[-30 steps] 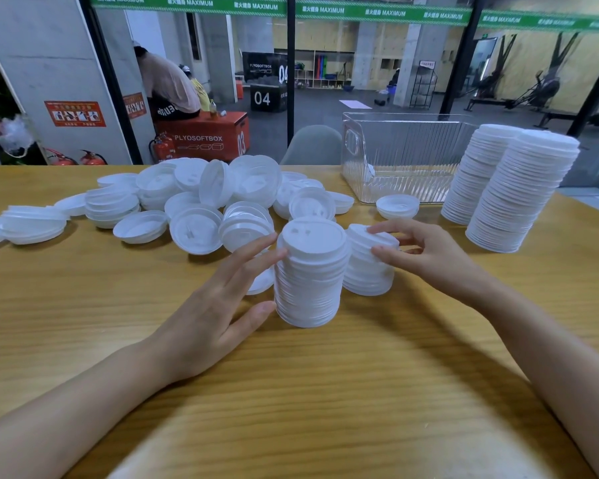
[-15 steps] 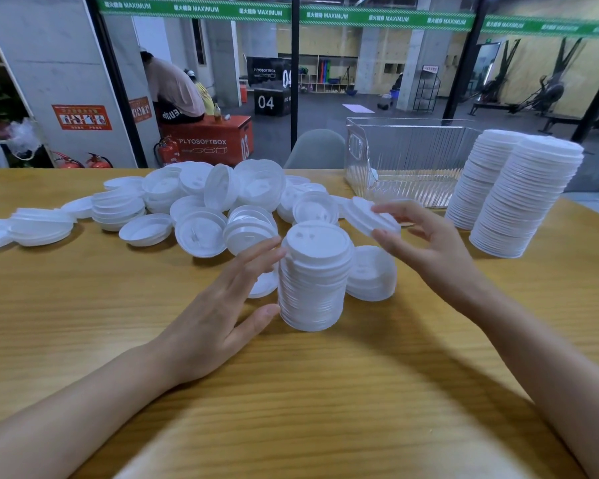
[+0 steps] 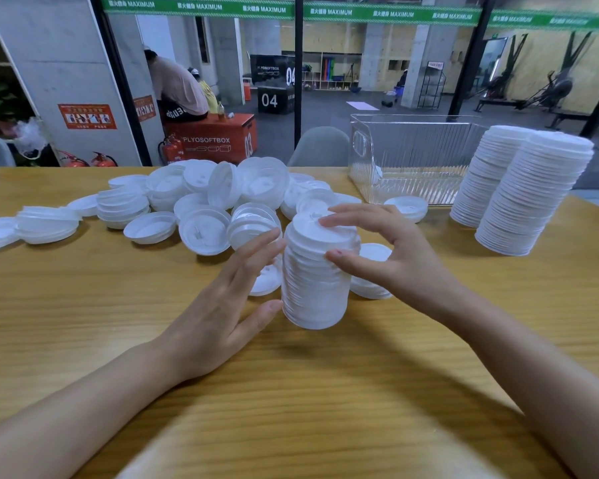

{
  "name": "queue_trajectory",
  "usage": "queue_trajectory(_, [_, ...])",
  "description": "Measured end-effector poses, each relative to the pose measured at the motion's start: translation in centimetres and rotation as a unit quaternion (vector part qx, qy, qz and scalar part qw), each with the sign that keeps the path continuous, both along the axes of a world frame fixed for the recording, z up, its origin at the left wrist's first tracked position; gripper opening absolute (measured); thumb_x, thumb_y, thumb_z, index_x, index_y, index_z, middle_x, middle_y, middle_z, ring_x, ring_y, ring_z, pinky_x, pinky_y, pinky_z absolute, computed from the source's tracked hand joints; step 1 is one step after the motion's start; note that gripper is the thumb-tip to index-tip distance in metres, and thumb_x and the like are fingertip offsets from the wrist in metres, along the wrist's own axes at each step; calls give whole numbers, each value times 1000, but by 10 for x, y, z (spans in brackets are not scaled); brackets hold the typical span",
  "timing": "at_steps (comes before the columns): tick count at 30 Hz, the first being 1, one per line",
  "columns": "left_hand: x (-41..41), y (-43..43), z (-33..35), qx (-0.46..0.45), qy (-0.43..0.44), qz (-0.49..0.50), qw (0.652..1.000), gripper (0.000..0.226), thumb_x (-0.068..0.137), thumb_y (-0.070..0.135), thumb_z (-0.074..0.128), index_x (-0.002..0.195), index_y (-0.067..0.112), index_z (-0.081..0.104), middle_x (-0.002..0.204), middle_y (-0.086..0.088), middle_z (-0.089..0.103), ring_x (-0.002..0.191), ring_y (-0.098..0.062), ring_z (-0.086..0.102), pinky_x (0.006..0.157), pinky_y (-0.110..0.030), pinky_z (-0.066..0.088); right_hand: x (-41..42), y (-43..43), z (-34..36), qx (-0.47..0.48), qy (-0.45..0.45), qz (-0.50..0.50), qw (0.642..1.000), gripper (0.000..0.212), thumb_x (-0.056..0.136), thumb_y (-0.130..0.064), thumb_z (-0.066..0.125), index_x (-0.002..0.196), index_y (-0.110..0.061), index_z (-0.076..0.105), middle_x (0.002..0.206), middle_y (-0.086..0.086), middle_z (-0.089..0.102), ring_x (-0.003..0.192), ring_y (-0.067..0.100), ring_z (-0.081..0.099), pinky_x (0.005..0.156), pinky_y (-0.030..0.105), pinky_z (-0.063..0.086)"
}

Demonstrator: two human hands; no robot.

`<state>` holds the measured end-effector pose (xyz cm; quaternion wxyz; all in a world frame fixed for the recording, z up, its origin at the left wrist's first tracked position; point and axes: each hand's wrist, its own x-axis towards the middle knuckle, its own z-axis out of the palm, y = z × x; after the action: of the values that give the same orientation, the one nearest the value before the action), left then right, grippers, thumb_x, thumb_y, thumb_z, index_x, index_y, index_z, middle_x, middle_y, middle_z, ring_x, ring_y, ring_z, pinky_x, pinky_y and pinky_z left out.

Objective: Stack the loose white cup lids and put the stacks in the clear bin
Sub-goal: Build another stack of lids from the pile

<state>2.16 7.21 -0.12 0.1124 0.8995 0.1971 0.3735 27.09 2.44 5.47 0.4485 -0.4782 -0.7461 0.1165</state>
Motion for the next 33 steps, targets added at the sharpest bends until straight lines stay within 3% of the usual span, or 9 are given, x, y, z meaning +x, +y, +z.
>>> queue_trajectory(8, [0,0,0,5,5,-7,1000,58,101,42,43,153,33,18,161,6,19,141,-18,37,109,-36,39,-4,-1,-3,-1,-13,-4,1000,44,75,-59,65,115,-42,67,130,-15,60,127,8,45,109,31,35])
queue_trajectory(14, [0,0,0,11,10,-11,1000,55,102,43,41,152,34,20,161,8,18,141,-18,36,108,-35,40,12,-5,-3,-20,18,2,1000,55,76,-57,66,126,-36,61,133,-23,57,130,-1,45,105,11,31])
queue_trajectory(17, [0,0,1,12,10,-11,1000,55,102,43,41,152,35,20,161,9,18,141,-18,37,108,-35,40,36,-4,-4,-35,2,-31,999,47,79,-58,73,121,-40,62,128,-26,59,123,-8,47,100,7,32])
queue_trajectory(19, [0,-1,1,9,11,-10,1000,56,102,43,42,152,35,20,161,9,18,141,-18,37,108,-36,40,50,0,-9,-73,-48,-53,995,49,75,-55,75,120,-47,57,128,-24,57,119,-9,46,102,14,32])
queue_trajectory(21, [0,-1,0,4,11,-8,1000,56,101,42,42,152,36,20,161,9,18,141,-18,36,108,-37,40,60,4,-15,-126,-113,-66,983,58,73,-51,81,123,-51,51,133,-20,53,123,1,44,106,26,33])
queue_trajectory(23, [0,-1,0,5,13,-6,1000,56,101,41,42,152,36,20,161,10,18,141,-18,36,108,-38,39,63,9,-21,-151,-160,-70,973,59,76,-43,82,123,-52,49,134,-18,51,126,8,43,107,29,31])
queue_trajectory(27, [-1,0,0,3,17,-4,1000,57,101,39,44,152,35,20,161,8,19,141,-17,37,108,-38,39,65,13,-26,-145,-164,-70,973,49,79,-36,79,123,-42,58,132,-16,56,123,11,49,107,34,36])
queue_trajectory(33, [0,-1,0,0,15,-5,1000,57,100,41,44,152,37,20,161,9,19,140,-17,38,107,-38,40,62,8,-21,-137,-77,-82,984,35,83,-37,73,118,-33,66,121,-16,64,111,0,54,94,15,40])
